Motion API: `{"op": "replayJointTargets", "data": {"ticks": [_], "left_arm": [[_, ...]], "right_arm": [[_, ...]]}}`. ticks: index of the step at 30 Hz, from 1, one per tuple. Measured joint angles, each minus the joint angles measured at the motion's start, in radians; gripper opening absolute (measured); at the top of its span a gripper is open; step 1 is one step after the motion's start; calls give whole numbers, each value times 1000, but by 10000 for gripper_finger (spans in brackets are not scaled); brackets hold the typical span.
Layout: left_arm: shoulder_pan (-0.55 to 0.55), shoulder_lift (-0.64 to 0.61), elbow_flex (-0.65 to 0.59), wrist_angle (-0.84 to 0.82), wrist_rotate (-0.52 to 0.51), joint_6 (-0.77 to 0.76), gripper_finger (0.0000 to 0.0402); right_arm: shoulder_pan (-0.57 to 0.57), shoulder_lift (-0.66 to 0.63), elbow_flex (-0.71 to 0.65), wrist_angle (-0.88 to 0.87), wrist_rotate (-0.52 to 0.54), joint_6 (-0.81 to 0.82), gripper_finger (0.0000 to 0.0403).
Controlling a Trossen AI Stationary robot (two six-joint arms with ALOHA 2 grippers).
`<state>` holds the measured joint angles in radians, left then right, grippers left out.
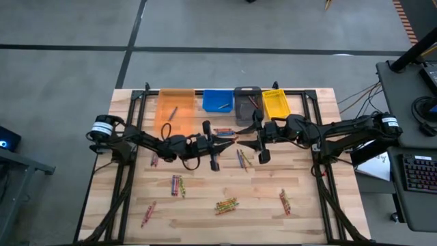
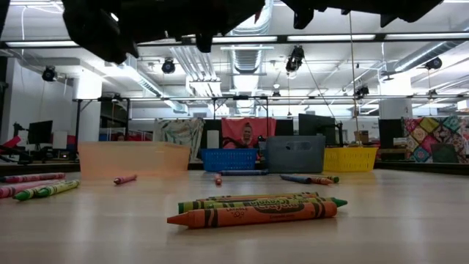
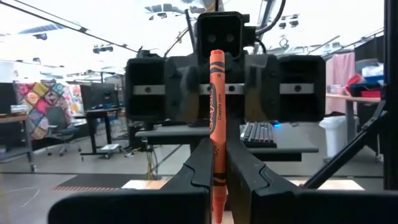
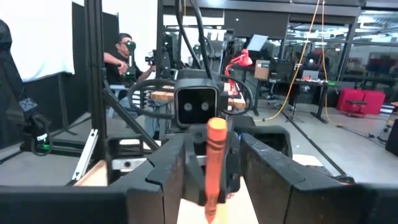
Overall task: Sort crayons
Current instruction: Put the orange crayon into the yellow bin
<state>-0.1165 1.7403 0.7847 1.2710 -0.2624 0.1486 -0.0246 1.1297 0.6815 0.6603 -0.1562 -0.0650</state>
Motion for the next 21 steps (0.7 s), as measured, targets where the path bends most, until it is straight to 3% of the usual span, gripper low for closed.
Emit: {"op": "replayJointTargets", "data": {"ticks": [8, 16, 21], "left_arm": [[3, 51, 51, -25, 1, 6, 0], [3, 43, 53, -22, -12, 6, 1], [4, 43, 53, -23, -16, -4, 22]], "right_arm": [[0, 0, 0, 9, 1, -12, 118], [0, 0, 0, 11, 1, -14, 27], [-2, 0, 0, 6, 2, -1, 16]]}}
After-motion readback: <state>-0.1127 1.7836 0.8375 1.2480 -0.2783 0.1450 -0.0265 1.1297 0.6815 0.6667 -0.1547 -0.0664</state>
